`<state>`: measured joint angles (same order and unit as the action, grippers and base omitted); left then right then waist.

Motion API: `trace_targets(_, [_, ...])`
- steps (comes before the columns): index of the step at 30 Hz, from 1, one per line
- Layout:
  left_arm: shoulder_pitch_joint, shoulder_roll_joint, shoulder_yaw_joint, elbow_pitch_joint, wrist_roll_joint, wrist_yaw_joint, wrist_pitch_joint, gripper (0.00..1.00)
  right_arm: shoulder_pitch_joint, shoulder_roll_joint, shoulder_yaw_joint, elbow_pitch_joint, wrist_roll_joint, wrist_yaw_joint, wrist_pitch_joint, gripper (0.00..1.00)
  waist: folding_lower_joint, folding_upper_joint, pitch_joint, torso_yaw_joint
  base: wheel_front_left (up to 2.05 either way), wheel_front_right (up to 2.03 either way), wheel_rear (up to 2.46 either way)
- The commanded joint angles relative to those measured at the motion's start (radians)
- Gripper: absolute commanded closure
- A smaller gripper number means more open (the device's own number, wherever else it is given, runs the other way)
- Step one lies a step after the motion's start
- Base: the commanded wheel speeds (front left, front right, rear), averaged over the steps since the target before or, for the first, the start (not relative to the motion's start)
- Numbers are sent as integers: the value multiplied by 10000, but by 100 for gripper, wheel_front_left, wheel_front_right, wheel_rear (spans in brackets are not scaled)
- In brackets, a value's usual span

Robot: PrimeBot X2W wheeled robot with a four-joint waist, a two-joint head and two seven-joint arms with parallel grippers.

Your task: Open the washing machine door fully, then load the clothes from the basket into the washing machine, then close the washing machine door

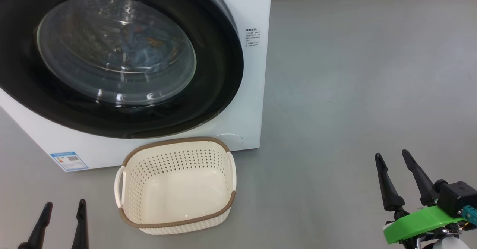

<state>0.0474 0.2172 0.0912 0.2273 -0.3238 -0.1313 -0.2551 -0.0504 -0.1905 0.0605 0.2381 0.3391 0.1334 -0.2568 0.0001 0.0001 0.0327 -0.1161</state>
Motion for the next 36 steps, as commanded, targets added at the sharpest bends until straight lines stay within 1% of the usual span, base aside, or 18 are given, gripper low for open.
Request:
trace_targets(1, [-182, 184, 370, -300, 80, 6, -67, 0, -40, -154, 157, -252, -98, -27, -49, 0, -1, -1, 8, 10, 0, 0, 0])
trace_targets(26, [-236, 122, 449, -316, 45, 6, -67, 0, -136, -163, 193, -299, -163, -27, -49, 0, -1, -1, 112, 146, 0, 0, 0])
trace_targets(27, [-4, -152, 75, 52, -12, 0, 7, 100, 1, 33, 18, 67, -30, 2, 4, 100, 0, -1, 110, 145, 0, 0, 0])
trace_targets(31, [22, -554, -17, 476, -30, 0, 22, 100, 141, 342, 64, 567, -13, 2, 16, 100, 0, -1, 112, 147, 0, 0, 0])
trace_targets(33, [17, -589, -20, 508, -96, 0, 45, 100, 162, 371, 66, 600, 55, 2, 36, 100, 0, -1, 111, 149, 0, 0, 0])
trace_targets(34, [-6, -606, -5, 496, -300, 0, 112, 100, 152, 383, 49, 586, 265, 1, 87, 100, 3, -1, 105, 162, 0, 0, 0])
trace_targets(36, [-27, -624, -3, 487, -506, 0, 175, 100, 146, 391, 25, 572, 478, 1, 138, 100, 14, -1, 86, 185, 0, 0, 0])
